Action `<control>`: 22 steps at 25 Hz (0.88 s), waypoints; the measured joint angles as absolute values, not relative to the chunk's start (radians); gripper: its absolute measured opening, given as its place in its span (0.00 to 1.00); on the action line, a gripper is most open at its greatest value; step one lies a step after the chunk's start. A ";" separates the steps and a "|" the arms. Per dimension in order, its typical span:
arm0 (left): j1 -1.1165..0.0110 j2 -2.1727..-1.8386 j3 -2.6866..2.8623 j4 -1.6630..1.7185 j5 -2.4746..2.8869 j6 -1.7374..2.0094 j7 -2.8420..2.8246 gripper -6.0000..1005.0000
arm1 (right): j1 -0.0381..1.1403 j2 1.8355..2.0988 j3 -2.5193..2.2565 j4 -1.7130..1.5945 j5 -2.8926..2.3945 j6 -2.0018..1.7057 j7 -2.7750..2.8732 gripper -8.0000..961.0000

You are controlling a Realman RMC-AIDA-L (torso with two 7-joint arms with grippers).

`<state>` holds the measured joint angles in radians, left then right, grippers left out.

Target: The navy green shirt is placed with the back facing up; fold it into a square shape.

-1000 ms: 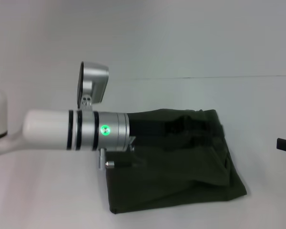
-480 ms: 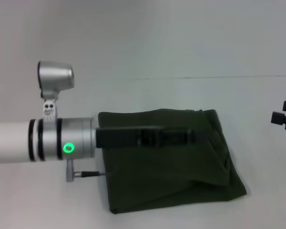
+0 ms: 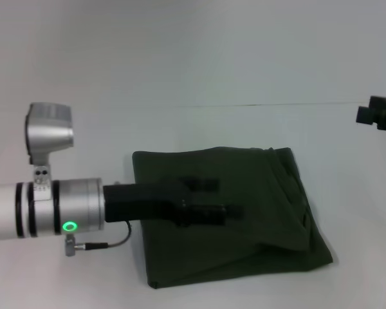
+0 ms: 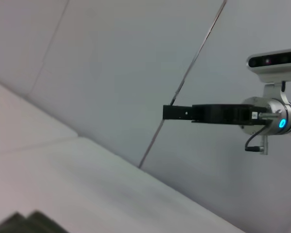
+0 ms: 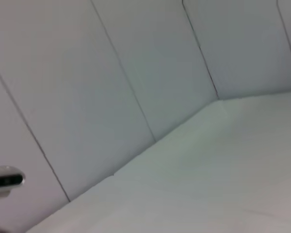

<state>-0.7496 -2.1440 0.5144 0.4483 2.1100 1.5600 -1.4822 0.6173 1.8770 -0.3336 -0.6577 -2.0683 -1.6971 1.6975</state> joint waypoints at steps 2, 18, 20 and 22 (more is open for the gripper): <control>-0.749 -2.133 0.509 0.450 2.092 1.573 -1.444 0.94 | 0.628 1.878 -0.345 -0.659 -2.066 -1.701 1.648 0.91; -0.728 -2.083 0.547 0.513 2.074 1.572 -1.392 0.95 | 0.580 2.021 -0.466 -0.714 -2.073 -1.750 1.306 0.95; -0.727 -2.084 0.571 0.513 2.085 1.575 -1.385 0.95 | 0.571 2.024 -0.480 -0.689 -2.084 -1.736 1.264 0.95; -0.731 -2.084 0.583 0.509 2.104 1.577 -1.375 0.95 | 0.567 2.025 -0.490 -0.664 -2.102 -1.718 1.229 0.95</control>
<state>-0.7309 -2.0838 0.5832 0.5092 2.1040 1.5766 -1.3753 0.5671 2.0248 -0.4901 -0.6638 -2.1022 -1.7184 1.2292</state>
